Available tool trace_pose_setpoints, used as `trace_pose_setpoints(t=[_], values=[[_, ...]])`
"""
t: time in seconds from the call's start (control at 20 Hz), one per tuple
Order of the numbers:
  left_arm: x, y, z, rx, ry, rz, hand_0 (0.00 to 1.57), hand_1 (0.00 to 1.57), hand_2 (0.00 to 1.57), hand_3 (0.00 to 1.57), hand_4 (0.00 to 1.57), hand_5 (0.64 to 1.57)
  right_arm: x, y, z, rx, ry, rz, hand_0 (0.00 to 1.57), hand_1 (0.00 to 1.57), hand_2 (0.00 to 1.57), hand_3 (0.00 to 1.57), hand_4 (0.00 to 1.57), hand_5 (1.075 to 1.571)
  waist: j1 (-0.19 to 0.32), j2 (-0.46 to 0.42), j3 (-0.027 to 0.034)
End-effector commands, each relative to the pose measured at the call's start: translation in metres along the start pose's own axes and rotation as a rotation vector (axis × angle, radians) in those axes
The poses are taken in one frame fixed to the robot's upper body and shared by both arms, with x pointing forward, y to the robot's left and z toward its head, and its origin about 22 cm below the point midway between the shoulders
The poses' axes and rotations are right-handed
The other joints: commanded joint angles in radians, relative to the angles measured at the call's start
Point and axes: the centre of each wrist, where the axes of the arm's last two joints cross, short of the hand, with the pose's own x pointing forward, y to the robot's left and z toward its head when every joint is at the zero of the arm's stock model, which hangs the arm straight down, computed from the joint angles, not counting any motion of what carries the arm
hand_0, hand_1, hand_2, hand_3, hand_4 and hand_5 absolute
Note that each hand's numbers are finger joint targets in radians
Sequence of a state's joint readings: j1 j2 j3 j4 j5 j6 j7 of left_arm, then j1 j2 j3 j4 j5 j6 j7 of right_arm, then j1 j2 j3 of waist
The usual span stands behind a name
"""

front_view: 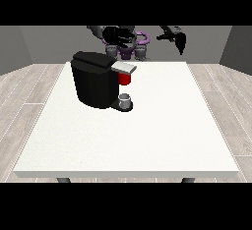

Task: Insert the coffee pod into the coffee machine and close the lid

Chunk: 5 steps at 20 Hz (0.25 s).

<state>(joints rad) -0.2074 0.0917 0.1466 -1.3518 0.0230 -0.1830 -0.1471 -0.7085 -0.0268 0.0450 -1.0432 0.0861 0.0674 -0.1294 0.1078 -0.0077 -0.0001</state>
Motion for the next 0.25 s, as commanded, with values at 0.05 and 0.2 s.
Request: trace_pose_setpoints(t=[0.05, 0.2], values=[[-0.03, -0.002, 0.016, 0.047, 0.054, 0.03, 0.0, 0.0, 0.0, 0.0, 0.19, 1.571, -0.025, 0.035, 0.043, 0.012, 0.028, -0.195, 0.0, 0.0, 0.0, 0.0, 0.29, 1.571, -0.064, -0.089, 0.0], [-0.041, 0.013, 0.028, 0.13, 0.067, 0.006, 0.0, 0.0, 0.0, 0.0, 0.19, 1.571, -0.04, 0.037, 0.069, 0.006, 0.069, -0.219, 0.0, 0.0, 0.0, 0.0, 0.16, 1.571, -0.162, -0.104, -0.0003]])
